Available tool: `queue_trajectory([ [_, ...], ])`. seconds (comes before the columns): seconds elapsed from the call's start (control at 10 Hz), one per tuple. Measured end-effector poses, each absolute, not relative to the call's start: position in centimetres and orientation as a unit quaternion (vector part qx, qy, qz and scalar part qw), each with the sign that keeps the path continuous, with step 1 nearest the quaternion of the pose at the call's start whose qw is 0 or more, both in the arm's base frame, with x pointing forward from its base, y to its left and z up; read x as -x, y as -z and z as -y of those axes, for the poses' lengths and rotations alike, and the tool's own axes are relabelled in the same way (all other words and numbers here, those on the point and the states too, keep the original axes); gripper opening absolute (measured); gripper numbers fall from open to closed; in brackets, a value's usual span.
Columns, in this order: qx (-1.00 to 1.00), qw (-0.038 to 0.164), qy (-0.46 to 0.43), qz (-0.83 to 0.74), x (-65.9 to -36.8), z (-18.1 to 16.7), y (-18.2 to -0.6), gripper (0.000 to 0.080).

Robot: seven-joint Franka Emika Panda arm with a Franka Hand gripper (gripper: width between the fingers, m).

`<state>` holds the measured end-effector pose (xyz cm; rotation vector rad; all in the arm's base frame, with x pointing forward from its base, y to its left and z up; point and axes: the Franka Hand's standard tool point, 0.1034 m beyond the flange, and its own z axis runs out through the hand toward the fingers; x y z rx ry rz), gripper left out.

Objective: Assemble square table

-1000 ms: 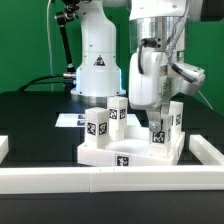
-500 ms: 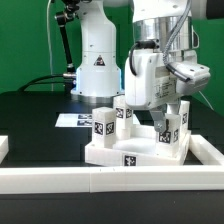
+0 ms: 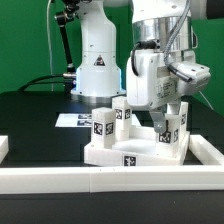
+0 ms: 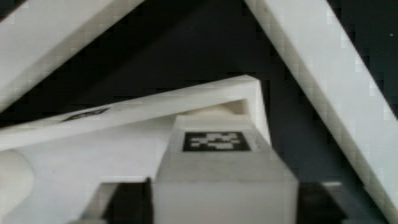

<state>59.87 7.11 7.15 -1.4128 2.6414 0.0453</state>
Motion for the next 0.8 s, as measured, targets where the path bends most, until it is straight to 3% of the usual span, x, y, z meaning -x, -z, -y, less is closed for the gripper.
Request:
queue_trajectory([
  [0.1, 0.496, 0.074, -0.014, -0.865, -60.05, -6.91, -7.35, 0.0565],
  [0.2, 0.516, 0.077, -0.015, -0.853, -60.36, -6.56, -7.74, 0.0632],
  [0.8, 0.529, 0.080, -0.012, -0.845, -60.65, -6.61, -7.99, 0.0649],
])
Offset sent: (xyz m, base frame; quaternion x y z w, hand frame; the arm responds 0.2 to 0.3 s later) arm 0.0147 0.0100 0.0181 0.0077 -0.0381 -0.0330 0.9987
